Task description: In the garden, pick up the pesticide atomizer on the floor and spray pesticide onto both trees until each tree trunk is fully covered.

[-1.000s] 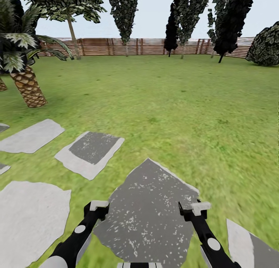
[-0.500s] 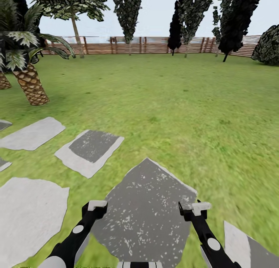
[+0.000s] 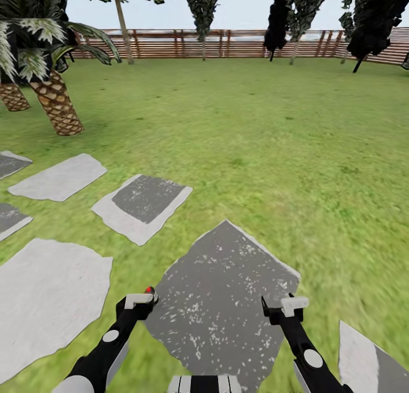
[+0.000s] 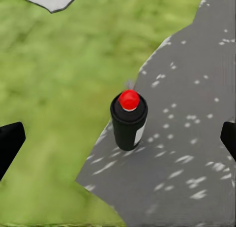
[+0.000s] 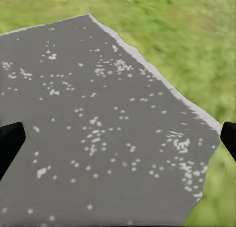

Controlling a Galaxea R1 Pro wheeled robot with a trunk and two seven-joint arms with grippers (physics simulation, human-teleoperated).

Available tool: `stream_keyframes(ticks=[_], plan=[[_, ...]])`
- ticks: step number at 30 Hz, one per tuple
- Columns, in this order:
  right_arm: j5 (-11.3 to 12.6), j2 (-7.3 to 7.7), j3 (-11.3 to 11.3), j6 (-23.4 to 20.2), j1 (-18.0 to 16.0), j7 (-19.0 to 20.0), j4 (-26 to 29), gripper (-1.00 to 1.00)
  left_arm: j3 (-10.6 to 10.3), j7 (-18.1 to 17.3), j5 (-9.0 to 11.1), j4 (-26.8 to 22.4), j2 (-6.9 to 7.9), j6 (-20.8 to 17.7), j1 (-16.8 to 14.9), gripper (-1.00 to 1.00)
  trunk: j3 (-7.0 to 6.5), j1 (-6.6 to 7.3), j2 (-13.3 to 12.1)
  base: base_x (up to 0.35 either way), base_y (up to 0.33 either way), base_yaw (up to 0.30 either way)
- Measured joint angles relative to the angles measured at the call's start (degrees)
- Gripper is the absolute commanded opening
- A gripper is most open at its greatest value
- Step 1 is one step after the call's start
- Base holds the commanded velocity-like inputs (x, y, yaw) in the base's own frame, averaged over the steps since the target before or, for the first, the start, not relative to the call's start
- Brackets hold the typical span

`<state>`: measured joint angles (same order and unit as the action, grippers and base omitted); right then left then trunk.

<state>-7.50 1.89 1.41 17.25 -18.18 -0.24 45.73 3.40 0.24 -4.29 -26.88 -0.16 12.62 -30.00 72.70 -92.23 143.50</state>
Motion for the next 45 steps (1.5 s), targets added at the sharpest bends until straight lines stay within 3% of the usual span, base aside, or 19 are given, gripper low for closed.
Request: stream_keyframes(ticks=[11,20,23,28,45], plan=[[0.0,-0.02,0.1,0.0,0.0,0.0,0.0,1.0,0.1,0.0,0.0,-0.1,0.01,0.0,0.0,1.0,3.25,-0.28,0.1,0.0,0.0,0.132],[0.1,-0.2,0.1,-0.1,0.0,0.0,0.1,1.0,-0.1,-0.1,-0.2,-0.1,-0.04,0.1,-0.1,1.0,6.01,-0.51,0.3,0.0,0.0,-0.077],[0.1,-0.38,0.1,0.0,0.0,0.0,0.1,1.0,-0.2,-0.1,-0.4,-0.2,-0.07,0.1,-0.2,1.0,6.74,-0.59,0.3,0.0,0.0,-0.021],[0.1,-0.46,0.0,0.0,0.0,0.0,0.2,1.0,-0.5,-0.2,-0.5,-0.2,-0.15,0.4,-0.2,1.0,6.77,-0.59,0.3,0.0,0.0,-0.004],[0.1,-0.54,0.0,0.0,0.0,0.0,0.0,1.0,-0.6,-0.2,-0.5,-0.2,-0.23,1.2,-0.2,1.0,11.61,-1.0,0.5,0.0,0.0,-0.09]])
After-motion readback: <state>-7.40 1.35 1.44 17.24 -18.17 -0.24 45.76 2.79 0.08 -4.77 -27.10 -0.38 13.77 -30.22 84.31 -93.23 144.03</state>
